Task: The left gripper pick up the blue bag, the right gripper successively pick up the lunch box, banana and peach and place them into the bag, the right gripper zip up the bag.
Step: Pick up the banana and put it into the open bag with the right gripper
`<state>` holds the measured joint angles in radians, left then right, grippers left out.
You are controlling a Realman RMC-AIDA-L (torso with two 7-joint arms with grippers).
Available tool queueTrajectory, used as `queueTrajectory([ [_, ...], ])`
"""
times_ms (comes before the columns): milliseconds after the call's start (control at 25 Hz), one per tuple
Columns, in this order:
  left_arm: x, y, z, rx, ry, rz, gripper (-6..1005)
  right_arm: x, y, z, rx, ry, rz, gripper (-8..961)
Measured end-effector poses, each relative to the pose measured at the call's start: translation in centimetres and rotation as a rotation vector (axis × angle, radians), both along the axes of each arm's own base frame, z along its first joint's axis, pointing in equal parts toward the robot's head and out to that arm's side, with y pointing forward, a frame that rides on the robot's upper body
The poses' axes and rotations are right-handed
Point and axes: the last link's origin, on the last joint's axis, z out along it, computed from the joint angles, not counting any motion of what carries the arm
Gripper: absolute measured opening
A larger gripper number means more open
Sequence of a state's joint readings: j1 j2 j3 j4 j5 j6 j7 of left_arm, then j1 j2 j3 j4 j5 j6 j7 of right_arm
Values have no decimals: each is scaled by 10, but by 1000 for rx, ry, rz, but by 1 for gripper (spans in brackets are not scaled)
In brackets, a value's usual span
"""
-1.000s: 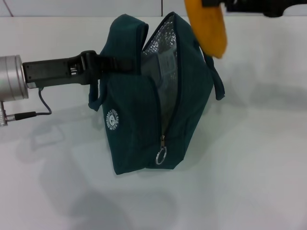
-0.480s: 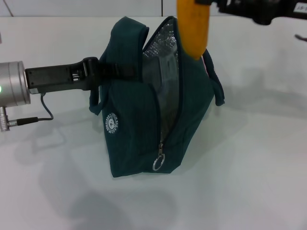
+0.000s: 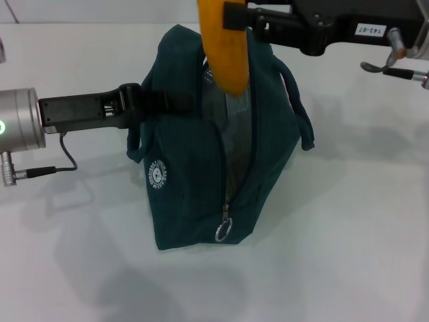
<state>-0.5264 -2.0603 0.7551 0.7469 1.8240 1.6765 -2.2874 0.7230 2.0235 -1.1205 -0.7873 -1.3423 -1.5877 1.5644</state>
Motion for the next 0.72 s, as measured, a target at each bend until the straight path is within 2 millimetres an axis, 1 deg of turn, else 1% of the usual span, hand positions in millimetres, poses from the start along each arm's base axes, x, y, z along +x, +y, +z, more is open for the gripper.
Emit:
queueTrajectory([
  [400,-1,0,-2,4,4,-5,37,10,2,-16,-41,-7,-44,456],
  [720,-2,-1,-2,2,0,0,37,11,-5,-28,-84,-41,-26,475],
])
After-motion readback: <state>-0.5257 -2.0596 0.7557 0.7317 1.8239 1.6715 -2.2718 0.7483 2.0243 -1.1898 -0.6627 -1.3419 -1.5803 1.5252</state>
